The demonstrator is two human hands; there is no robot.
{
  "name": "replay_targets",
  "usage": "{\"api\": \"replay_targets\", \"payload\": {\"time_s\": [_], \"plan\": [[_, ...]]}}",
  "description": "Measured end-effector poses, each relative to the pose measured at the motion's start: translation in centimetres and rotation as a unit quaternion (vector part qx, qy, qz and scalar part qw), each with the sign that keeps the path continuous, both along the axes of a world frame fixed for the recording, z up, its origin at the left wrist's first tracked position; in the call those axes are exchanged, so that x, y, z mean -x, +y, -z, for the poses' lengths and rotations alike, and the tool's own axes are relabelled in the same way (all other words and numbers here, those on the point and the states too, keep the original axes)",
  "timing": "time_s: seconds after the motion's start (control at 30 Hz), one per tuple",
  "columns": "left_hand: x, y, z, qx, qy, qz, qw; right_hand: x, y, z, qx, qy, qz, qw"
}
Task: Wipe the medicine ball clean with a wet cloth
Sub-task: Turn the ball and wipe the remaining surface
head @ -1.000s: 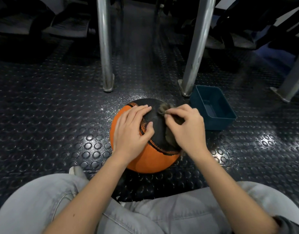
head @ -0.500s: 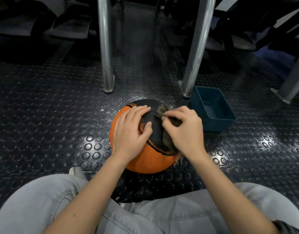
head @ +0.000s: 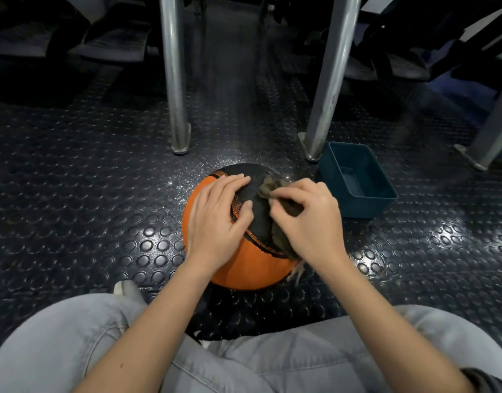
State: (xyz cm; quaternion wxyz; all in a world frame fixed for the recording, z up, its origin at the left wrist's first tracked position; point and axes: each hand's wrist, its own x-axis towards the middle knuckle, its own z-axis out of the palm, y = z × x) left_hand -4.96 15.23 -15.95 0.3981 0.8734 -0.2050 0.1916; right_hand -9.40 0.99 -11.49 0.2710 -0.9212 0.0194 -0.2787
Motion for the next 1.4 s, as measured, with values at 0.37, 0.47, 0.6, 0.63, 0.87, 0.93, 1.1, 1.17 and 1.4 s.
{"api": "replay_targets", "payload": {"time_s": [0.37,0.47,0.6,0.63,0.87,0.93,1.1,1.17,1.4], "plan": [[0.2,-0.3,-0.1,-0.005,-0.016,-0.001,1.0,0.2,-0.7,0.4,-0.033,0.01,0.027,0.999],[-0.1,0.1,0.2,-0.003,0.003,0.004,1.0,2.4,1.4,1.0,0.022,-0.038,-0.031,0.999],[0.1,-0.1,0.0,-0.011,0.003,0.02,1.0,0.7,-0.8,0.8,-0.018,-0.003,0.001,1.0],[0.3,-0.2,0.0,-0.013,0.008,0.022,1.0,-0.2,-1.7,0.8,-0.043,0.017,0.025,0.999],[1.9,0.0,-0.8,0.047,0.03,-0.003,0.998,-2.3,-4.0,1.3,-0.225,0.076,0.068,0.969],[0.9,0.5,-1.6,0.087,0.054,-0.022,0.995,-2.0,-3.5,1.1,-0.22,0.07,0.056,0.971],[-1.8,1.0,-1.7,0.019,0.131,-0.026,0.991,-1.3,-2.5,0.8,-0.16,0.055,0.057,0.984],[-1.3,1.1,-1.2,0.034,0.137,-0.018,0.99,0.1,-1.1,0.6,-0.072,0.016,0.054,0.996],[1.0,1.5,0.0,0.061,0.095,-0.004,0.994,1.1,0.0,-0.1,0.014,0.001,-0.007,1.0]]}}
